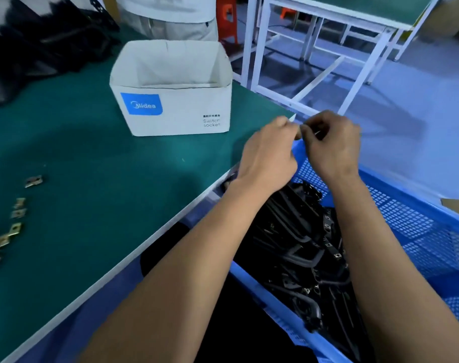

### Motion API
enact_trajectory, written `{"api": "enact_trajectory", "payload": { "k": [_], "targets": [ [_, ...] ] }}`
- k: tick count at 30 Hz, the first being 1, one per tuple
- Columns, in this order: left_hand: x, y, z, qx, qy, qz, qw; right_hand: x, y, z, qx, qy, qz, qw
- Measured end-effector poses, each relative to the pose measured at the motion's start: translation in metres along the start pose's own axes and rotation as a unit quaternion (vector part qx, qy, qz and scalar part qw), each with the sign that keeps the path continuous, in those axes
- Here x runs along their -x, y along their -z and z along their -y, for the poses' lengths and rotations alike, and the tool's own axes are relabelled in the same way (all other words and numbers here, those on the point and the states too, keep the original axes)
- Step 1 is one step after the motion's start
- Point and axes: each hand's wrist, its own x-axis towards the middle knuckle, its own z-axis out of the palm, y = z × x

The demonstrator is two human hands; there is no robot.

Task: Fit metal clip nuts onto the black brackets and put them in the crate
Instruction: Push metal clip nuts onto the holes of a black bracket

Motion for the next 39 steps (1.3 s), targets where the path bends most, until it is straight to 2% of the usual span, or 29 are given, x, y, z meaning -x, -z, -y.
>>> {"api": "enact_trajectory", "payload": {
  "k": [3,5,9,11,16,19,22,24,26,29,32,36,37,39],
  "targets": [
    [0.005,0.055,0.018,0.023,0.034,-0.122,0.992,0.006,-0.003,0.071,-0.069,0.099,-0.004,0.993],
    [0.017,0.091,0.041,0.014,0.071,-0.182,0.981,0.016,-0.016,0.119,-0.112,0.146,0.021,0.983],
    [0.053,0.155,0.103,-0.028,0.185,-0.253,0.949,0.041,-0.067,0.208,-0.149,0.202,0.128,0.96],
    [0.075,0.184,0.136,-0.079,0.254,-0.26,0.928,0.056,-0.097,0.247,-0.15,0.223,0.181,0.946],
    [0.128,0.248,0.211,-0.167,0.369,-0.242,0.882,0.078,-0.175,0.328,-0.123,0.265,0.296,0.909],
    [0.158,0.287,0.257,-0.227,0.412,-0.218,0.855,0.078,-0.222,0.367,-0.101,0.246,0.36,0.894],
    [0.181,0.322,0.302,-0.259,0.487,-0.227,0.803,0.068,-0.264,0.404,-0.101,0.209,0.356,0.905],
    [0.188,0.341,0.328,-0.245,0.534,-0.204,0.783,0.055,-0.291,0.425,-0.097,0.18,0.344,0.917],
    [0.192,0.355,0.35,-0.234,0.566,-0.154,0.776,0.042,-0.316,0.444,-0.095,0.145,0.356,0.918],
    [0.2,0.367,0.38,-0.21,0.576,-0.096,0.784,0.031,-0.353,0.467,-0.103,0.106,0.417,0.897],
    [0.21,0.377,0.408,-0.241,0.564,-0.078,0.786,0.037,-0.38,0.486,-0.112,0.136,0.43,0.885],
    [0.224,0.407,0.436,-0.263,0.601,-0.045,0.754,0.054,-0.394,0.514,-0.132,0.209,0.47,0.848],
    [0.228,0.417,0.439,-0.257,0.603,-0.028,0.754,0.057,-0.393,0.52,-0.122,0.228,0.483,0.837],
    [0.236,0.431,0.438,-0.244,0.585,-0.049,0.772,0.059,-0.389,0.528,-0.118,0.24,0.48,0.835]
  ]
}}
